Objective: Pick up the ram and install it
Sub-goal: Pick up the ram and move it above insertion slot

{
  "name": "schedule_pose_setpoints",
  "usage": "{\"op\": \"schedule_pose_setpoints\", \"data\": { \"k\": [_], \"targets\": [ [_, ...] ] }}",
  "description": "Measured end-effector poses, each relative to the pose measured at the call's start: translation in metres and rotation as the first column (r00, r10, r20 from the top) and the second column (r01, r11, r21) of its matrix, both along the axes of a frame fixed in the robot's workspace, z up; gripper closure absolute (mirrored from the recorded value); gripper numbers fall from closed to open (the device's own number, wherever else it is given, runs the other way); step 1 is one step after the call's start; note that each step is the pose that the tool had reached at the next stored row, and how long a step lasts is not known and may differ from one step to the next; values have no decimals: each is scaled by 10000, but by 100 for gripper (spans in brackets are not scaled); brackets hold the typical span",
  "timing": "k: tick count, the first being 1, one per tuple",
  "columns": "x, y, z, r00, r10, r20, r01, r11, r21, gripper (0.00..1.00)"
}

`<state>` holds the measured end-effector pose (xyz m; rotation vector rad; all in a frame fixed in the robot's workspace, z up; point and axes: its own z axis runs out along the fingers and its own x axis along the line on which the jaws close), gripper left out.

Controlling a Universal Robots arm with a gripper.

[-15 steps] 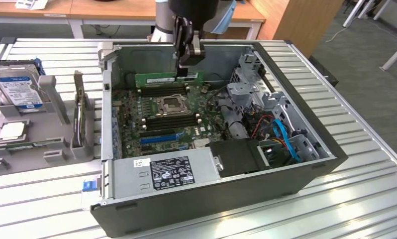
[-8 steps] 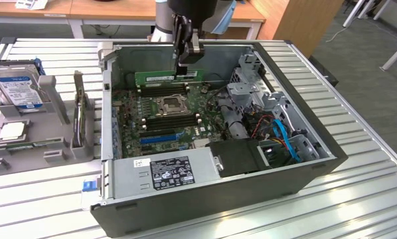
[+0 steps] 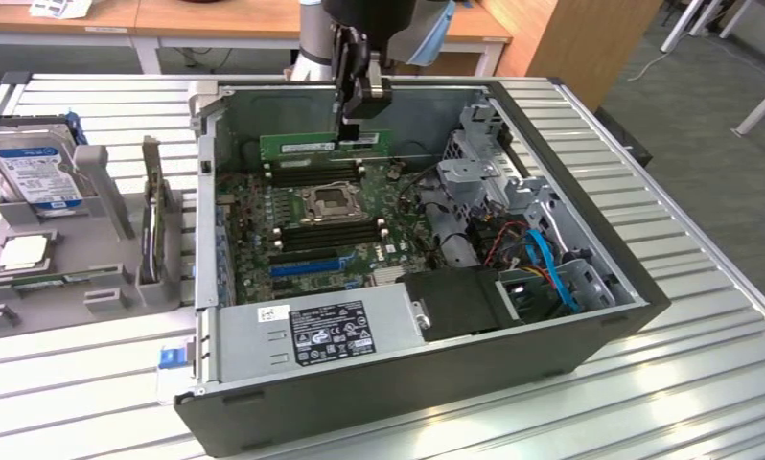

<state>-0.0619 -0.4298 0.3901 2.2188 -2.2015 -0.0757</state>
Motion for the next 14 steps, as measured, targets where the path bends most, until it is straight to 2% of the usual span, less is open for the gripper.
{"op": "schedule_pose_setpoints", "data": {
  "k": [14],
  "targets": [
    [-1, 1, -40, 10000, -3, 1, 3, 10000, 1, 88]
  ]
}}
